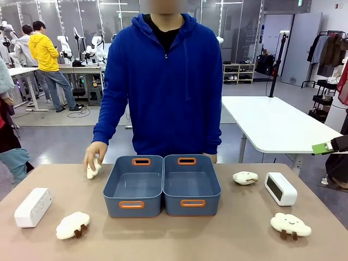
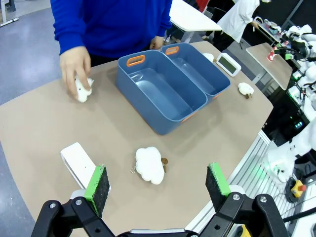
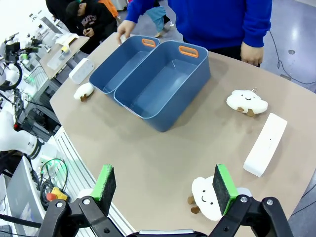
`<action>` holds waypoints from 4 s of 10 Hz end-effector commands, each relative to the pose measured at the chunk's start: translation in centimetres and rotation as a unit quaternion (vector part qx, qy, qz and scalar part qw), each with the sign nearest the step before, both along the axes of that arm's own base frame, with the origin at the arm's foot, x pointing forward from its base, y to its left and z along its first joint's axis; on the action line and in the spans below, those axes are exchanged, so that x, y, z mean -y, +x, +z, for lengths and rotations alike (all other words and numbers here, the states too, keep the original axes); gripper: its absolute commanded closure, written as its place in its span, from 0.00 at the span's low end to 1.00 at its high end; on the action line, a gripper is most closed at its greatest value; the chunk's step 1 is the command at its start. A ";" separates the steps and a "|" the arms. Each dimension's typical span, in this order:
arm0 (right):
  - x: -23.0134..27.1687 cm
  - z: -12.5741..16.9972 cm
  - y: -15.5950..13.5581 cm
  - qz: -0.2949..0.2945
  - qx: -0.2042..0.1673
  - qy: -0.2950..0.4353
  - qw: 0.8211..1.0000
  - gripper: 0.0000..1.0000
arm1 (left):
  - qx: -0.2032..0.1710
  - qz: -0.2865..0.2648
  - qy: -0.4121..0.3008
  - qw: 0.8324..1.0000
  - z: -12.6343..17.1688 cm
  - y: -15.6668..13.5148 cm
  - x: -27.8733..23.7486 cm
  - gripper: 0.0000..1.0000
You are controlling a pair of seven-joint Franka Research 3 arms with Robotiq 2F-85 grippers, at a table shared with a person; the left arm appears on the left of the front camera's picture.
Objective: Sort the digital clocks into the basket.
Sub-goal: Pick up the Digital clock from the table and place it into the empty Plastic storage basket.
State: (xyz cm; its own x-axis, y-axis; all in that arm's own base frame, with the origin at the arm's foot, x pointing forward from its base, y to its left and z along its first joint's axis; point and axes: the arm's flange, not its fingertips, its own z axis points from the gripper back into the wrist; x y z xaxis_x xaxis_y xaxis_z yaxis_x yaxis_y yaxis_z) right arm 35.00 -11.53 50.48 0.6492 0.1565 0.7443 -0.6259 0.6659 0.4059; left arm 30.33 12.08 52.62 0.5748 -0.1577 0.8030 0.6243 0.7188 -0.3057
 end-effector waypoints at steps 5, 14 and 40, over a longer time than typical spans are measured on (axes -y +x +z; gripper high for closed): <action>0.0 -0.1 0.3 0.006 0.010 0.004 1.000 0.00 | 0.007 -0.011 -0.004 1.000 0.0 0.1 -0.2 0.00; -0.7 0.2 1.4 -0.051 -0.032 -0.031 0.998 0.00 | 0.007 -0.011 -0.004 1.000 0.0 0.1 -0.2 0.00; -7.4 -17.0 22.2 -0.248 -0.320 -0.296 0.865 0.96 | 0.007 -0.011 -0.004 1.000 0.0 0.1 -0.2 0.00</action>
